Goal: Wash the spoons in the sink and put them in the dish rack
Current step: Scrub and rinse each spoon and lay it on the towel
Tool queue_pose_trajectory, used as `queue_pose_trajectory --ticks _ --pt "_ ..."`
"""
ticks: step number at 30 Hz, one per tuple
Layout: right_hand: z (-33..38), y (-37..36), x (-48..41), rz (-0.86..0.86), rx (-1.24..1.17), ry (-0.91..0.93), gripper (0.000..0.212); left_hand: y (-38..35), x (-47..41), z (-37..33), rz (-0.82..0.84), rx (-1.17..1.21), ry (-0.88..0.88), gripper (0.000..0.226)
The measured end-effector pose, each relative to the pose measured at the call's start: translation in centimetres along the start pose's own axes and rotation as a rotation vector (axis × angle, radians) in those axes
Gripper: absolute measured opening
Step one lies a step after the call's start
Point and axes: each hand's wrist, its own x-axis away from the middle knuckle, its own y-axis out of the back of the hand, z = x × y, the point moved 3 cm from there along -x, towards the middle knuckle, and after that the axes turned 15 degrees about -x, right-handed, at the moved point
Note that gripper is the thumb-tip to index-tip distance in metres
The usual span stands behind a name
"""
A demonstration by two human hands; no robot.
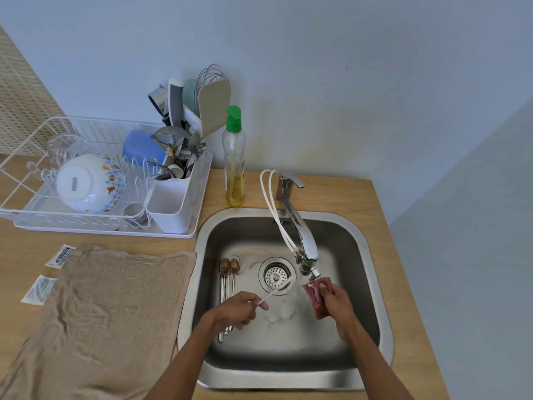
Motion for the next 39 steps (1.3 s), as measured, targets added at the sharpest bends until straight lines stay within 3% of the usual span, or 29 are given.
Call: queue_pose_trajectory --ticks 3,7,11,17,26,32,39 --pt "-0.1 1.3 -0.1 -0.037 -0.019 -0.053 0.015 -2.1 -0.9 -2.1 0.041 0.173 -0.023 0.038" --pt "-0.8 1.9 0.2 -0.087 -0.063 -0.099 0.012 -4.1 -2.5 -5.7 -0.052 0.322 -0.027 0.022" --pt "-1.4 1.7 0.4 -0.090 -0.057 -0.097 0.014 -4.9 -4.1 -8.8 -0.157 0.378 0.048 0.023" --pt "-1.2 1.5 0.4 -0.096 -0.080 -0.082 0.017 -5.4 -4.6 -10.5 -0.038 0.610 0.015 0.024" --pt "-1.1 1.6 0.7 -0.090 -0.110 -0.082 0.015 -4.8 -3.1 -9.2 -0.001 0.584 0.012 0.020" --pt "-1.4 1.8 1.0 -0.085 -0.094 -0.070 0.014 -4.3 -1.6 -7.5 -0.182 0.464 0.056 0.018" --pt "-2.5 1.6 1.1 -0.079 -0.067 -0.053 0.017 -3.8 0.6 -4.9 -0.330 0.491 0.060 0.018"
